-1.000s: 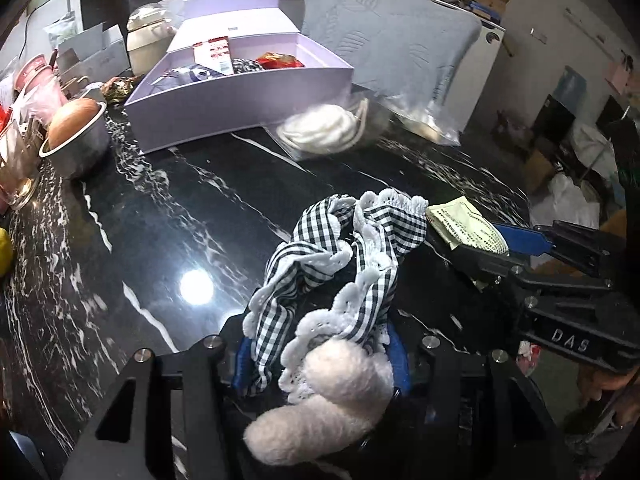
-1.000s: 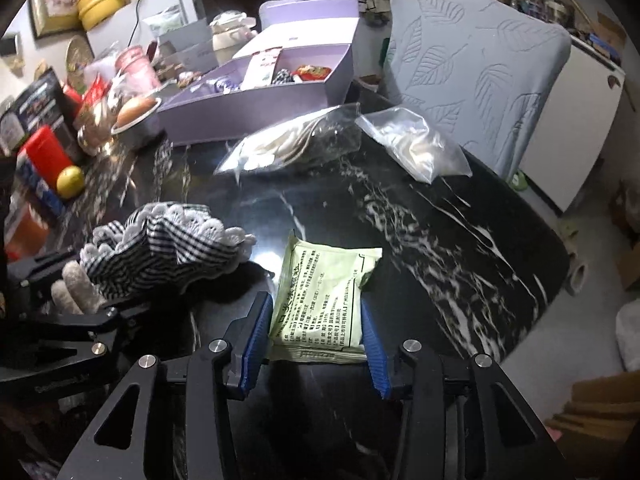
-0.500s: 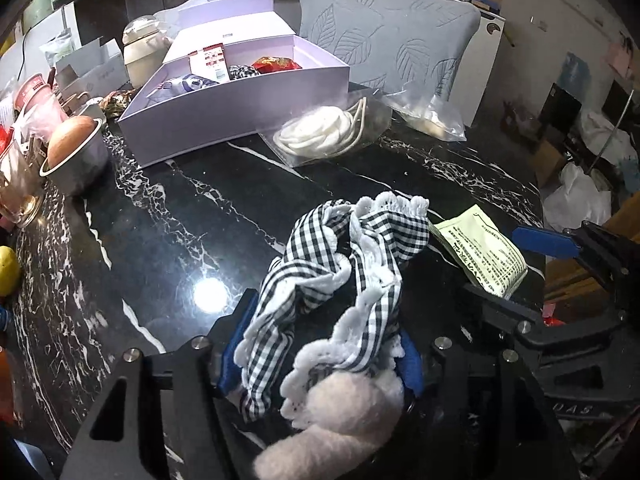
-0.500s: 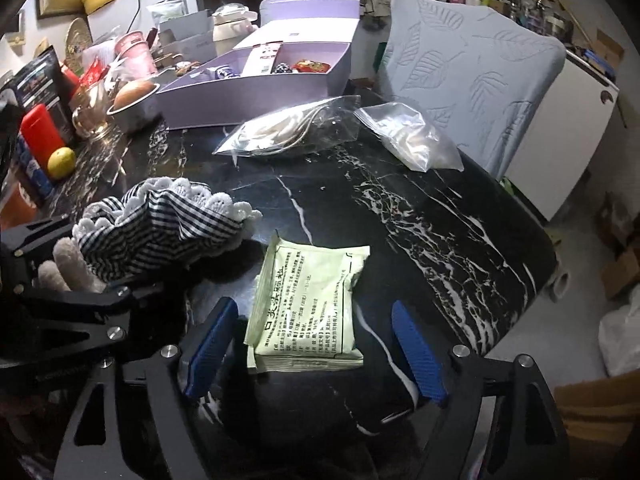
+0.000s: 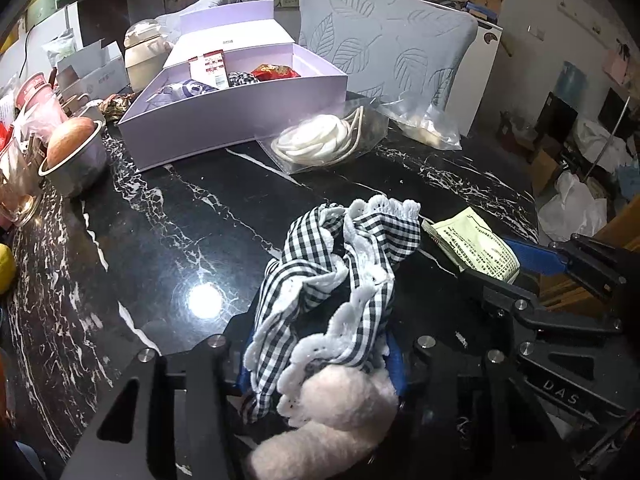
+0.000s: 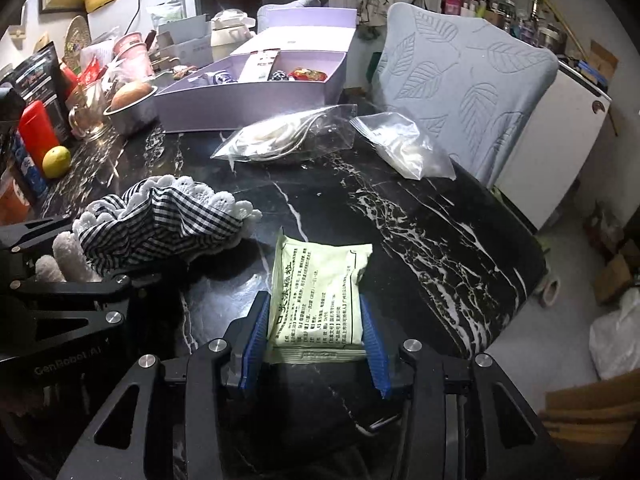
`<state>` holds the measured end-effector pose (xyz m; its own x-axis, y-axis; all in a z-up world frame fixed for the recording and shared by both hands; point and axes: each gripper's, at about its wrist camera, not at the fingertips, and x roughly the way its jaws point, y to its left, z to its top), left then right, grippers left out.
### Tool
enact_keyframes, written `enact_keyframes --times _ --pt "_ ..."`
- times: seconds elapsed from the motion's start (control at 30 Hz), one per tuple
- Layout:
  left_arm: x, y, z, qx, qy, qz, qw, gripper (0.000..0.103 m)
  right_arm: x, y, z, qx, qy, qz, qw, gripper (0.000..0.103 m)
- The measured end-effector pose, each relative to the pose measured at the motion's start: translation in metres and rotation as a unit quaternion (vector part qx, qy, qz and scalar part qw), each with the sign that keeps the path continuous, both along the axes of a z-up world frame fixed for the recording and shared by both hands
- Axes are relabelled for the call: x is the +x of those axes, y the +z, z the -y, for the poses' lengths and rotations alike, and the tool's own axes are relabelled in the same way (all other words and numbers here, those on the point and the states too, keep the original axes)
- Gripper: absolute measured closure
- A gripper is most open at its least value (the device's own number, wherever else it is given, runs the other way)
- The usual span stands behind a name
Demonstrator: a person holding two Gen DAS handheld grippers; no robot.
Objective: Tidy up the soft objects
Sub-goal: 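Lift the scrunchie and green packet up from the table, then carry the scrunchie and green packet toward the lavender box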
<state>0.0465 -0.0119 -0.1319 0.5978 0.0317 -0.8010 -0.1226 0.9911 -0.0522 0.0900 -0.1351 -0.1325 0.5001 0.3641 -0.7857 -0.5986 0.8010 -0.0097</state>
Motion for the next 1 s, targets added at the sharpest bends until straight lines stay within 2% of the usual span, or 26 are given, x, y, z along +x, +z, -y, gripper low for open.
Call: enact_keyframes --times 0.27,0.47,1.0 --pt "-0.003 0.001 0.0 -0.016 0.002 0.001 0.9999 0.056 -0.001 0.001 0.001 0.006 0.0 0.0 1.0 0.06" --pt "-0.01 0.007 0.0 -0.038 0.0 0.005 0.9993 0.057 0.0 0.004 0.01 0.042 -0.012 -0.022 0.999 0.06" --pt "-0.027 0.046 -0.006 -0.035 0.008 0.051 0.9981 0.057 -0.014 0.034 0.018 0.086 0.002 -0.014 0.996 0.06"
